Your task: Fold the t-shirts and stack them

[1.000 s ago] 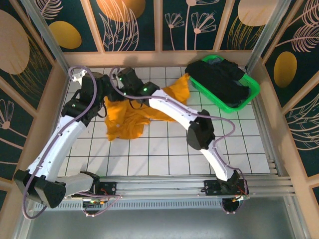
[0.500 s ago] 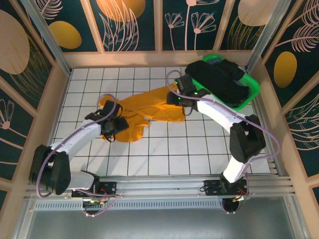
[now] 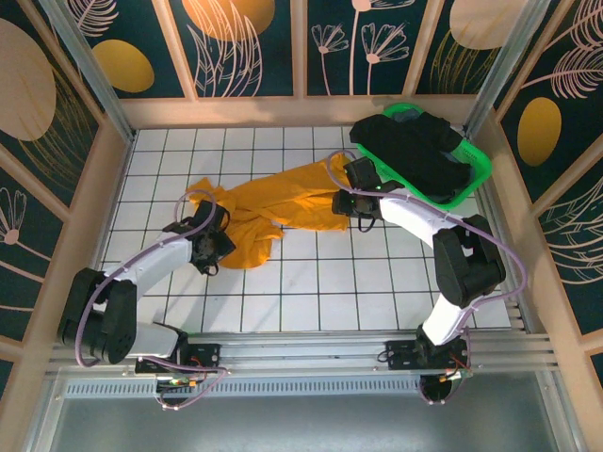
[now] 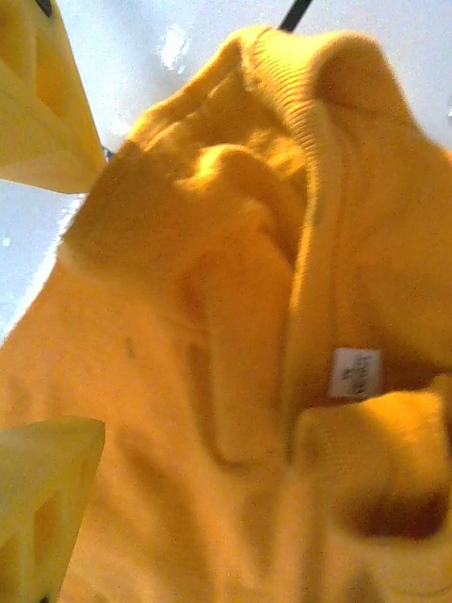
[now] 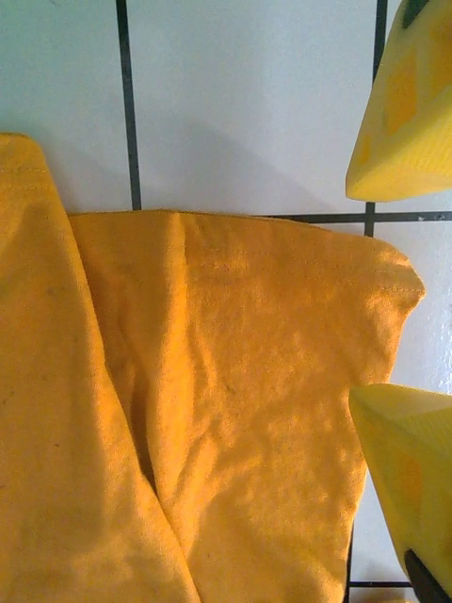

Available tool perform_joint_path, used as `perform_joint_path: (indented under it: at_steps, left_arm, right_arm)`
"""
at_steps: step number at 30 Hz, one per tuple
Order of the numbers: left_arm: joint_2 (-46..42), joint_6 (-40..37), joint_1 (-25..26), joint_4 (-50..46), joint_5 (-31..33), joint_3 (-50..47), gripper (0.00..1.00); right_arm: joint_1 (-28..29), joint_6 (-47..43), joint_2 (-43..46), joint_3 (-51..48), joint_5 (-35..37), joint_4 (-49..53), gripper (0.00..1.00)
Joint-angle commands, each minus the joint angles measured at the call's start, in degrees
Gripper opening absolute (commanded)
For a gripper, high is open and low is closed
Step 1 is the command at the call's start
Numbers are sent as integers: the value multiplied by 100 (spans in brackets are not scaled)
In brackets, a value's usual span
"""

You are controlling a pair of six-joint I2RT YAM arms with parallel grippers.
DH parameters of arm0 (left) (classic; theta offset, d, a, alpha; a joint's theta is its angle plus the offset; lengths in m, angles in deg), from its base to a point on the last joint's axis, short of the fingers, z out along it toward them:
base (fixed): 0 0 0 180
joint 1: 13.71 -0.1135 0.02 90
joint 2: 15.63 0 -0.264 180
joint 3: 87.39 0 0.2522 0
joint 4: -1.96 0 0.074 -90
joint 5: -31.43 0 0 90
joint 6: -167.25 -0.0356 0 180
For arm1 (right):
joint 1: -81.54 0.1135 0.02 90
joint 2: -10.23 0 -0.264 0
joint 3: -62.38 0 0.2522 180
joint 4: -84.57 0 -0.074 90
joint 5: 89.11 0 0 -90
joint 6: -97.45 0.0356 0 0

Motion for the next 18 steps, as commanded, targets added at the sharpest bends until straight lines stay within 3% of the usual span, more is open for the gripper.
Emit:
perform_joint_path:
  at_steps: [1, 6, 7, 10, 13, 18]
  left_arm:
    - [198, 205, -78, 411, -2, -123, 62]
    - [409, 198, -87, 576, -82, -207, 53]
    - [416, 204, -93, 588, -34, -212, 47]
    - [376, 119, -172, 505, 278, -79, 16]
    - [312, -41, -250, 352, 505, 61, 2]
    - [144, -222, -385, 158, 738, 75, 0]
  right_arm:
    - [-62, 24, -16, -44, -39, -48, 54]
    - [-226, 110, 17, -139, -38, -57, 54]
    - [-249, 120, -13, -174, -210, -75, 54]
    - [-252, 112, -137, -238, -325, -139, 55]
    - [-176, 79, -328, -217, -369, -169, 55]
    - [27, 64, -821, -47, -449, -205, 54]
